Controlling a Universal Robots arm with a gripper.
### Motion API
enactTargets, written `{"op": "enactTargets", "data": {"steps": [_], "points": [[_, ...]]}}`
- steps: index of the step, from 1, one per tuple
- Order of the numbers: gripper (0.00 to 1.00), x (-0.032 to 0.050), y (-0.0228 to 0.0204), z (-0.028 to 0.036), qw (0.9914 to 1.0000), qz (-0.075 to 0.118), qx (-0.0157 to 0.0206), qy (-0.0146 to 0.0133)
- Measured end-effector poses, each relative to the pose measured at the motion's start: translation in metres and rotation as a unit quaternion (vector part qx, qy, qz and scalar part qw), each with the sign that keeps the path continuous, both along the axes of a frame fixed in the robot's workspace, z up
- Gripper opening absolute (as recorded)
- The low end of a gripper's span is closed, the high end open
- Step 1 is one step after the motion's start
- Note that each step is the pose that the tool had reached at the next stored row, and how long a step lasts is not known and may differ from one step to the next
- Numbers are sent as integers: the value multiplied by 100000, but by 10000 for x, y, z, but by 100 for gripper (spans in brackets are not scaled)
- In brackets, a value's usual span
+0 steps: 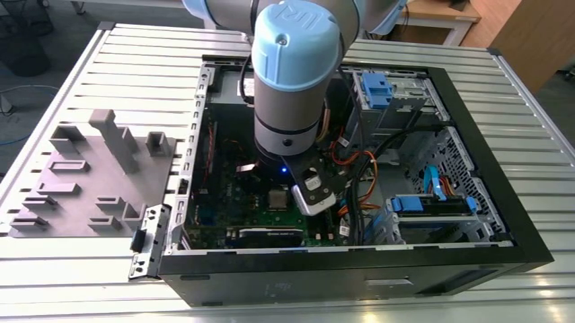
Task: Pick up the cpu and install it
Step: 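Place the cpu into insertion slot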
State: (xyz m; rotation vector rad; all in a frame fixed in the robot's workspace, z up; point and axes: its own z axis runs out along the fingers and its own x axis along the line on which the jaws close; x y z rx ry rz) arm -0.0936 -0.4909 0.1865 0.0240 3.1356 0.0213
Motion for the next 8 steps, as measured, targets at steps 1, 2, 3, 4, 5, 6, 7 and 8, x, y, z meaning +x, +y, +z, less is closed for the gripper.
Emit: {"op": "enactTargets", "data": {"steps": [1,2,3,4,5,6,7,8], "points": [[47,-1,0,-1,100000,-10,11,-6],[47,-1,1,-3,100000,-16,26,-12],[47,-1,1,-4,100000,-16,32,-15],[47,-1,1,-4,100000,-18,37,-15],[47,-1,1,-4,100000,-15,32,-14],[47,-1,1,-4,100000,-14,31,-13],[47,-1,1,-5,100000,-14,32,-13],[47,-2,1,-5,100000,-15,33,-14]]}}
